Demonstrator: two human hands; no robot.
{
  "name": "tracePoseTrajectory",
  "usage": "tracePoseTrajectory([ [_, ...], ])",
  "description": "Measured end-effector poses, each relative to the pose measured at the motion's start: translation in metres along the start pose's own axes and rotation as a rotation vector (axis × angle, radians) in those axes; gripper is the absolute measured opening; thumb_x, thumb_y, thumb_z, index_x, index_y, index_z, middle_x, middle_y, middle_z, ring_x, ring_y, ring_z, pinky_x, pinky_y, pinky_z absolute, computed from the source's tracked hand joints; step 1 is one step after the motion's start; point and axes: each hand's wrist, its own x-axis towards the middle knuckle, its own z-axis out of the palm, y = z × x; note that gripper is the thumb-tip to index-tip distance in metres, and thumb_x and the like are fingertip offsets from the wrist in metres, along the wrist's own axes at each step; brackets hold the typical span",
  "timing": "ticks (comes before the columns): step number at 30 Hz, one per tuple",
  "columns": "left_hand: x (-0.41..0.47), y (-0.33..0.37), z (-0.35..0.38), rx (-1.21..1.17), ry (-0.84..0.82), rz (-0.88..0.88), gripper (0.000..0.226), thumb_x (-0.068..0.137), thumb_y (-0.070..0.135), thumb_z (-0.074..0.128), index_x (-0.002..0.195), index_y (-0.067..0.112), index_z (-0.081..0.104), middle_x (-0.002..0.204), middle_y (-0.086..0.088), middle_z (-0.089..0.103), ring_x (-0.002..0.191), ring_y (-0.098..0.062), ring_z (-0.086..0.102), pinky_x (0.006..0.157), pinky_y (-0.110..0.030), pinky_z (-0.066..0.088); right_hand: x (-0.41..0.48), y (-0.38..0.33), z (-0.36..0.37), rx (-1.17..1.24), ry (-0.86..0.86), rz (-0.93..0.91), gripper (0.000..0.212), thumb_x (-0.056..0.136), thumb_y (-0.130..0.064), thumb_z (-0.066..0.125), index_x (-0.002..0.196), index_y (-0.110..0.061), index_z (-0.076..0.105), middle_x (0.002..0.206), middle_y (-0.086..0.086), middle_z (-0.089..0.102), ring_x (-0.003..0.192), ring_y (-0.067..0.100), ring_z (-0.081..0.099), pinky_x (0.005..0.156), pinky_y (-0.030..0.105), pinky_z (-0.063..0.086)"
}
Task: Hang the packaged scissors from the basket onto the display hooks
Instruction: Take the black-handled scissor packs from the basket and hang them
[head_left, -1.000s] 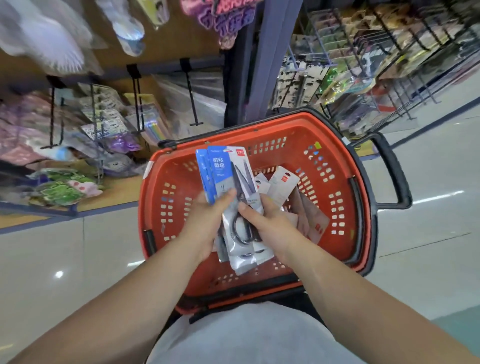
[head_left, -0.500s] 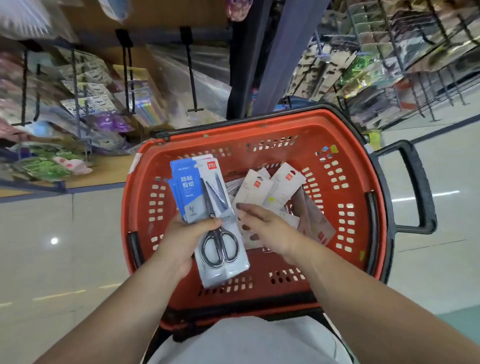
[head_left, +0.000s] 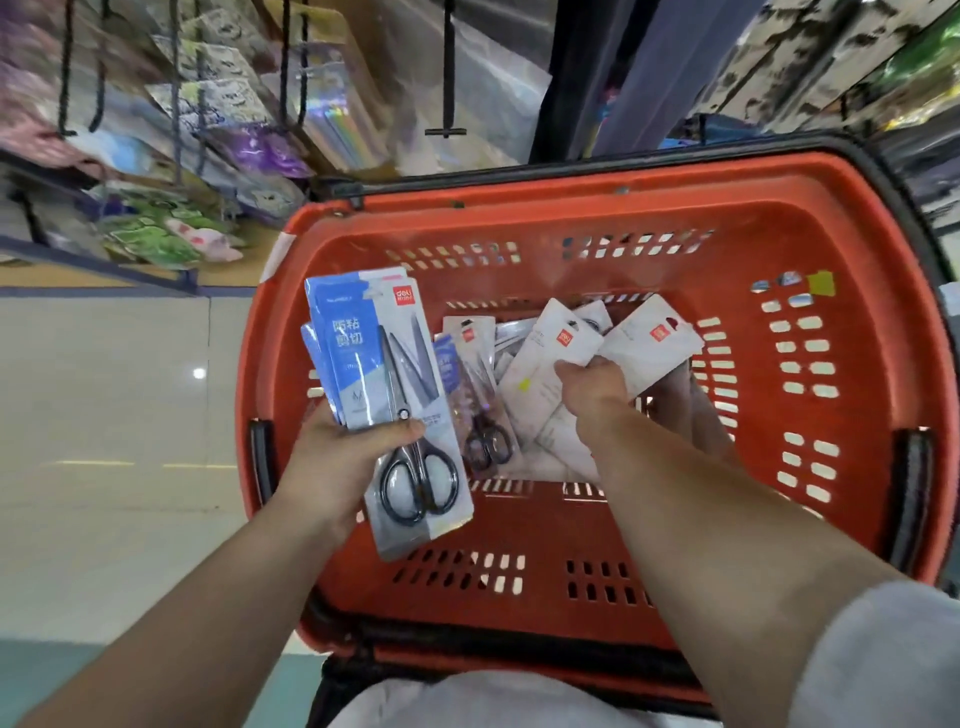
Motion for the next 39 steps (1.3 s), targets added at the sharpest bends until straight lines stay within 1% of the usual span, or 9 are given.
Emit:
tracePoseTrajectory([
  [5, -0.002, 0.003, 0.004, 0.056, 0.013, 0.001, 0.049, 0.077, -0.013, 0.079, 0.117, 0.016, 0.075, 0.108, -0.006, 0.081, 0.099, -0.027, 0.079, 0.094, -0.046, 0.059, -0.028, -0.010, -0.016, -0.110, 0.035, -0.267, 0.033, 0.104, -0.021, 0.058, 0.132, -0.003, 0.061, 0.126, 0.018, 0.070, 0.116, 0.039, 0.065, 0.090, 0.037, 0.050],
  [9, -0.008, 0.011, 0.020, 0.109, 0.018, 0.067, 0.046, 0.076, -0.014, 0.080, 0.112, 0.015, 0.076, 0.099, 0.001, 0.082, 0.089, -0.015, 0.079, 0.080, -0.030, 0.061, -0.070, -0.025, -0.058, -0.084, 0.079, -0.476, 0.033, 0.101, -0.010, 0.054, 0.133, -0.004, 0.052, 0.115, 0.015, 0.071, 0.102, 0.035, 0.066, 0.072, 0.031, 0.044],
  [13, -0.015, 0.021, 0.044, 0.111, -0.050, 0.060, 0.045, 0.074, -0.014, 0.082, 0.110, 0.013, 0.076, 0.099, -0.001, 0.082, 0.087, -0.016, 0.079, 0.069, -0.020, 0.058, -0.109, -0.032, -0.088, 0.109, 0.019, -0.474, 0.008, 0.095, -0.011, 0.054, 0.097, -0.006, 0.060, 0.077, 0.007, 0.063, 0.068, 0.020, 0.052, 0.065, 0.031, 0.037],
  [16, -0.025, 0.029, 0.061, 0.116, -0.161, 0.043, 0.039, 0.075, -0.014, 0.080, 0.103, 0.013, 0.077, 0.093, -0.001, 0.082, 0.080, -0.013, 0.079, 0.067, -0.019, 0.057, -0.119, -0.033, -0.089, 0.406, -0.134, -0.286, 0.041, 0.074, -0.040, 0.062, 0.097, -0.008, 0.072, 0.096, 0.022, 0.075, 0.084, 0.026, 0.069, 0.078, 0.037, 0.047],
  [21, -0.039, 0.030, 0.079, 0.076, -0.230, 0.009, 0.043, 0.077, -0.012, 0.079, 0.112, 0.012, 0.074, 0.104, -0.008, 0.082, 0.094, -0.025, 0.078, 0.083, -0.032, 0.060, -0.140, -0.027, -0.086, 0.465, -0.388, -0.142, 0.100, 0.060, -0.096, 0.065, 0.136, -0.031, 0.064, 0.133, -0.004, 0.070, 0.123, 0.025, 0.065, 0.108, 0.054, 0.050],
  [24, -0.047, 0.033, 0.080, -0.024, -0.258, -0.013, 0.038, 0.082, -0.014, 0.073, 0.109, 0.012, 0.074, 0.100, -0.008, 0.081, 0.087, -0.025, 0.078, 0.080, -0.034, 0.064, -0.145, -0.021, -0.090, 0.670, -0.506, -0.042, 0.066, 0.097, -0.067, 0.050, 0.134, -0.015, 0.068, 0.129, 0.014, 0.072, 0.117, 0.035, 0.069, 0.105, 0.052, 0.053],
  [27, -0.053, 0.037, 0.078, -0.126, -0.322, -0.033, 0.039, 0.084, -0.014, 0.067, 0.113, 0.011, 0.073, 0.100, -0.010, 0.081, 0.082, -0.023, 0.078, 0.072, -0.033, 0.064, -0.144, -0.010, -0.096, 0.870, -0.617, 0.039, 0.060, 0.094, -0.038, 0.050, 0.141, -0.003, 0.060, 0.144, 0.028, 0.058, 0.133, 0.047, 0.056, 0.117, 0.061, 0.039],
  [34, -0.062, 0.042, 0.077, -0.266, -0.357, -0.057, 0.049, 0.071, 0.000, 0.074, 0.120, 0.006, 0.072, 0.102, -0.015, 0.080, 0.082, -0.027, 0.077, 0.069, -0.037, 0.065, -0.150, 0.001, -0.108, 0.858, -0.739, -0.105, 0.041, 0.101, -0.015, 0.057, 0.138, 0.001, 0.062, 0.137, 0.026, 0.064, 0.129, 0.041, 0.060, 0.113, 0.055, 0.046],
  [39, -0.067, 0.043, 0.079, -0.253, -0.379, -0.025, 0.054, 0.070, 0.000, 0.073, 0.124, 0.006, 0.071, 0.110, -0.016, 0.079, 0.088, -0.029, 0.078, 0.073, -0.039, 0.065, -0.152, 0.000, -0.108, 0.718, -0.746, -0.182, 0.045, 0.102, -0.024, 0.061, 0.141, -0.002, 0.060, 0.139, 0.020, 0.066, 0.131, 0.034, 0.061, 0.115, 0.051, 0.045],
])
